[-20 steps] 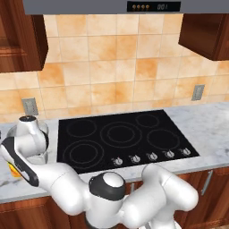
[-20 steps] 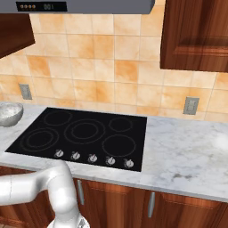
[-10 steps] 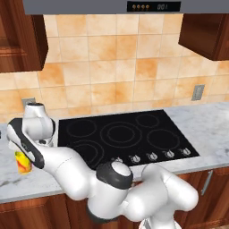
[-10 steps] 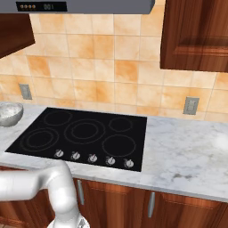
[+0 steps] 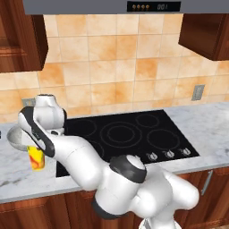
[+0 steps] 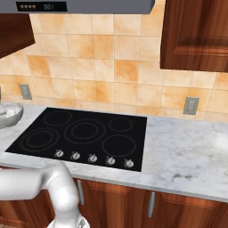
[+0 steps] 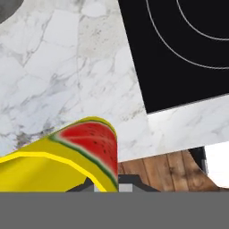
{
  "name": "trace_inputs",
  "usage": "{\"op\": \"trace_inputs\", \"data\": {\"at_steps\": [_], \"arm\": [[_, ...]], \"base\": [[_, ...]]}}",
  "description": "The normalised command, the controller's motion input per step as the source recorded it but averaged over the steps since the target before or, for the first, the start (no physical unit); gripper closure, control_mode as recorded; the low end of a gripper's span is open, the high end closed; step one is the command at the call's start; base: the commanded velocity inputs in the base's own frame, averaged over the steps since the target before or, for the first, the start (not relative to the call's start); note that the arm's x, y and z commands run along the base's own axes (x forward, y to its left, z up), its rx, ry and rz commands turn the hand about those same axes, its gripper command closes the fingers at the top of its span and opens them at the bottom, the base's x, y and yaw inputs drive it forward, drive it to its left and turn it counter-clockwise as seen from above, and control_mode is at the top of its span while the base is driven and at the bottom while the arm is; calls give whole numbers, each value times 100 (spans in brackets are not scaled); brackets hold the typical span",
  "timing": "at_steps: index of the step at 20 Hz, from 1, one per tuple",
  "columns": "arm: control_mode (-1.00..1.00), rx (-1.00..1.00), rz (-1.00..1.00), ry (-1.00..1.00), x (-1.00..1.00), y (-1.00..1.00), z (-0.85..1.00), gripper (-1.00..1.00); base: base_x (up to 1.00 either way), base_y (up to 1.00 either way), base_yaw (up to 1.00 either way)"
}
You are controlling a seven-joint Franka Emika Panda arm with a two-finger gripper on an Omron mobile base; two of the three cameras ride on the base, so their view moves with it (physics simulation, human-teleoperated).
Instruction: Pick the cup and bowl from the counter and place them on the counter next to the sink.
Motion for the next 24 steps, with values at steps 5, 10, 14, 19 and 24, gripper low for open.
{"op": "trace_inputs", "data": {"at_steps": [5, 10, 14, 19, 24], "arm": [[-100, -1, 7, -5, -1, -82, 56, 100], [-100, 0, 24, -4, 0, -74, 76, 100], [-100, 0, 33, 0, 0, -88, 25, 100], [-100, 0, 37, -3, 1, -100, 0, 100], [-100, 3, 39, -15, 2, -100, 13, 100]], "base": [[0, 0, 0], [0, 0, 0], [0, 0, 0], [0, 0, 0], [0, 0, 0]]}}
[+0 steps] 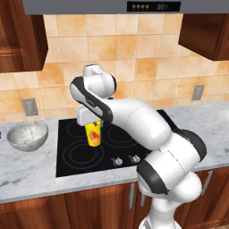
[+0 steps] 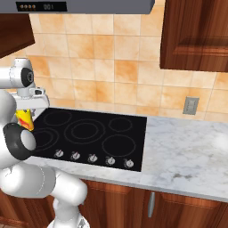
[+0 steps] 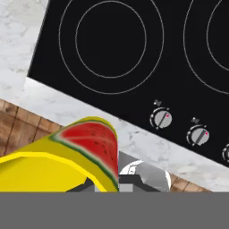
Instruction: Pick the cup and bowl from the counter and place them on the counter next to the sink.
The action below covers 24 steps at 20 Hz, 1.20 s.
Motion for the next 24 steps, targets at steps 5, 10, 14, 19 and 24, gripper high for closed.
{"op": "trace_inputs", "data": {"at_steps": [5, 10, 14, 19, 24], "arm": [[-100, 5, 33, -19, 0, -100, 10, 100], [-100, 8, 33, -12, 9, -100, 2, 100], [-100, 12, 26, -2, 15, -100, 7, 100], [-100, 8, 20, 0, 14, -78, 3, 100], [-100, 0, 0, 0, 0, 0, 0, 100]], "base": [[0, 0, 0], [0, 0, 0], [0, 0, 0], [0, 0, 0], [0, 0, 0]]}}
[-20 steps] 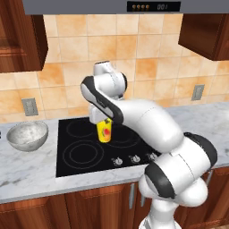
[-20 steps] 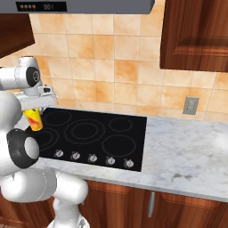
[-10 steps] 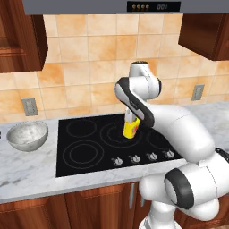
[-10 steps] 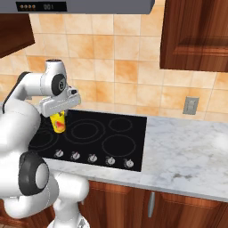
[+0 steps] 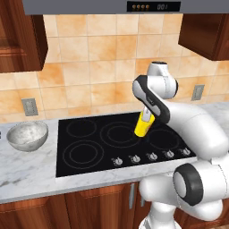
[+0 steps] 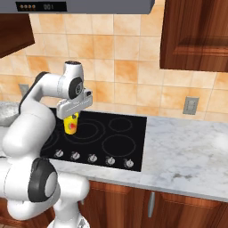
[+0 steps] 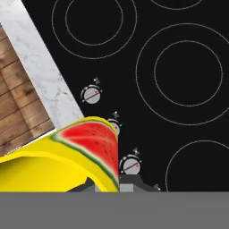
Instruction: Pick the cup and bowl from the counter and place them on the counter next to the sink.
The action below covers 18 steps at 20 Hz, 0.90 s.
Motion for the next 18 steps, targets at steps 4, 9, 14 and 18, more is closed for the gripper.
{"op": "trace_inputs", "data": {"at_steps": [4, 9, 14, 18], "arm": [[-100, 0, 0, 0, 0, 0, 0, 100], [100, 0, 0, 0, 0, 0, 0, 100], [100, 0, 0, 0, 0, 0, 0, 100], [100, 0, 0, 0, 0, 0, 0, 100]], "base": [[0, 0, 0], [0, 0, 0], [-76, 0, -5], [-49, -11, -33]]}}
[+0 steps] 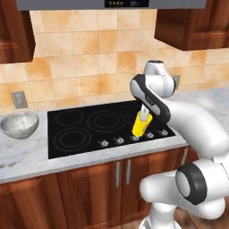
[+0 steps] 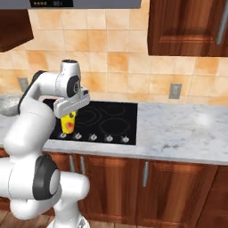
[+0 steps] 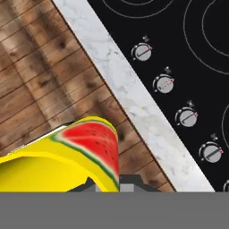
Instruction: Pick the cup and bowl from the counter and place them on the counter next to the sink.
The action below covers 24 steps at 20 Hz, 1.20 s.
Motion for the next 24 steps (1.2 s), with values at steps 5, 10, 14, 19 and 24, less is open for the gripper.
{"op": "trace_inputs", "data": {"at_steps": [5, 10, 14, 19, 24], "arm": [[100, 0, 0, 0, 0, 0, 0, 100], [100, 0, 0, 0, 0, 0, 0, 100], [100, 0, 0, 0, 0, 0, 0, 100], [100, 0, 0, 0, 0, 0, 0, 100], [100, 0, 0, 0, 0, 0, 0, 100]], "base": [[11, -2, -89], [13, 0, -91], [3, 0, -89], [4, 0, -87], [35, 0, -76]]}}
